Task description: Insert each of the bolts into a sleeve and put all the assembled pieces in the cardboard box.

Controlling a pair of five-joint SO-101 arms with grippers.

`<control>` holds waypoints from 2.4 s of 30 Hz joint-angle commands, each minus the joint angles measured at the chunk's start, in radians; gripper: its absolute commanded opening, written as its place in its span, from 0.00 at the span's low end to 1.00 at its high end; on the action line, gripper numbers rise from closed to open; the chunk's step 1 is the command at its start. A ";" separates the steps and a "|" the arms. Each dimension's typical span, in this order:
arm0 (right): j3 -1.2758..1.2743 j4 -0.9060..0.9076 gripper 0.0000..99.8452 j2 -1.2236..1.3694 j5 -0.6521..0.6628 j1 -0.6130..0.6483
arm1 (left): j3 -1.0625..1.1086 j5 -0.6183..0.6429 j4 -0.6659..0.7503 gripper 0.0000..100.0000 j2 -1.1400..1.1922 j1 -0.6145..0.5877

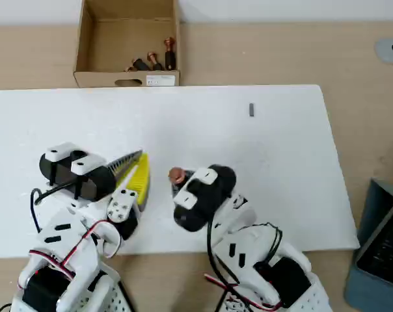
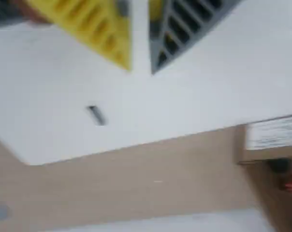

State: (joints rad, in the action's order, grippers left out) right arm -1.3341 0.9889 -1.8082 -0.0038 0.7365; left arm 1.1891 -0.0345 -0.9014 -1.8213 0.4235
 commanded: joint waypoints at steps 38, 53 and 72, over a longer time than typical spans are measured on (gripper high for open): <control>0.753 -0.158 0.01 0.900 -0.078 -0.271 | 0.503 -0.071 -0.002 0.00 -0.004 -0.439; 1.379 -0.488 0.01 1.748 0.026 -0.320 | 0.503 -0.071 -0.002 0.00 -0.004 -0.439; 2.427 -0.483 0.01 2.752 0.244 -0.309 | 0.503 -0.074 -0.003 0.00 -0.004 -0.439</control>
State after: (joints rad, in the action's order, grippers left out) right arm 0.9168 0.5301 0.8861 0.1818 0.4219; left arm 1.6801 -0.1020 -0.9030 -1.8197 -0.0046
